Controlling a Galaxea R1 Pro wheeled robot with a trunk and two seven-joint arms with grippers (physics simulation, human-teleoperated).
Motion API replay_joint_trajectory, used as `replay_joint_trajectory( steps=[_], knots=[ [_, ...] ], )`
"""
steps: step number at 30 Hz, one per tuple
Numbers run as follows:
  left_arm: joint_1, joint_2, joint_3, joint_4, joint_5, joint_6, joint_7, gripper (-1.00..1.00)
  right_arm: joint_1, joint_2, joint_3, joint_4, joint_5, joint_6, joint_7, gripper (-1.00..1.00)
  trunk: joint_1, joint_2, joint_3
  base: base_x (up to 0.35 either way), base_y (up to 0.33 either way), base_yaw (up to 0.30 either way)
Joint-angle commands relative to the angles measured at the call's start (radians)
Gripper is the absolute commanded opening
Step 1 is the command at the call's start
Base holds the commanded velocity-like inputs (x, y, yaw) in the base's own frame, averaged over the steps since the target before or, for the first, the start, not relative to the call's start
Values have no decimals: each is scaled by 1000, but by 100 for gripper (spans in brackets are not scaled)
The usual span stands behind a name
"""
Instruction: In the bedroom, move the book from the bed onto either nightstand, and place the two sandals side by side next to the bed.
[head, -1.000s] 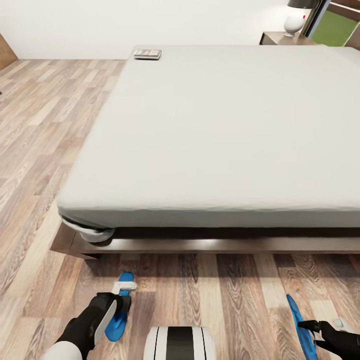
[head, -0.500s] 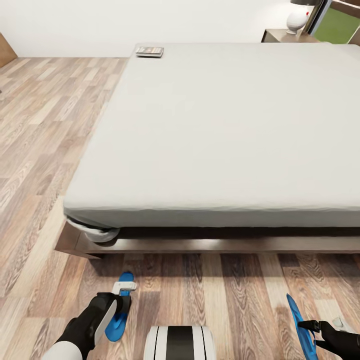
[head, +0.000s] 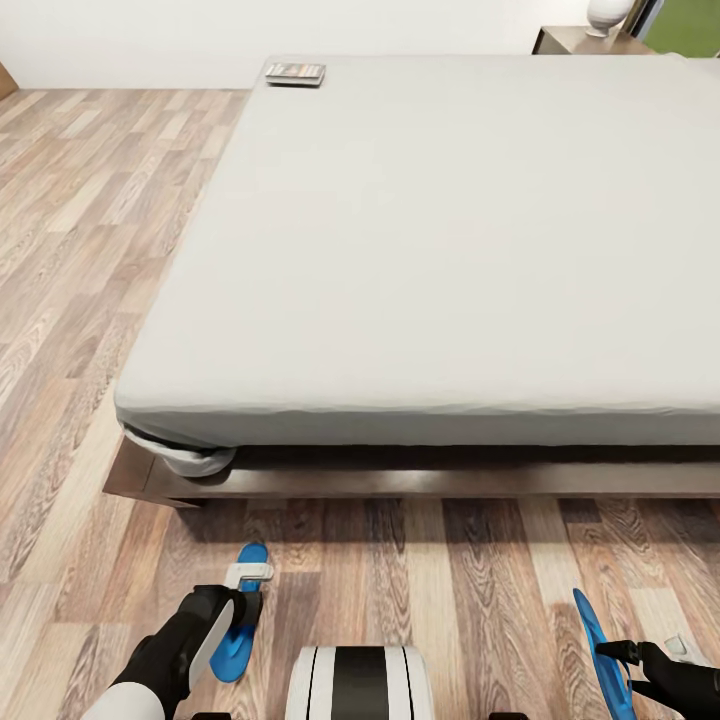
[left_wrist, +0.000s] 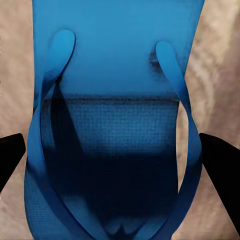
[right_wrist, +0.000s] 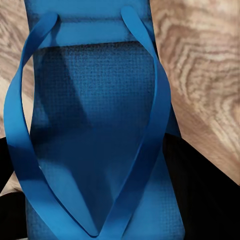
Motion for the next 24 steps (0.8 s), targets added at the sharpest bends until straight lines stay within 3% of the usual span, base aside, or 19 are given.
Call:
replay_joint_trajectory(
  steps=[1,6,10,24],
  knots=[
    [0,2,-7,-2,10,-21,9,-100,0,0,-3,0,3,6,3,-100,0,0,-1,0,0,0],
    [0,2,1,1,10,-109,11,-100,0,0,-3,0,3,6,3,-100,0,0,-1,0,0,0],
    [0,2,4,1,10,-116,12,-100,0,0,-3,0,3,6,3,-100,0,0,-1,0,0,0],
    [0,2,7,2,10,-117,12,-100,0,0,-3,0,3,6,3,-100,6,-4,-55,0,0,0]
  ],
)
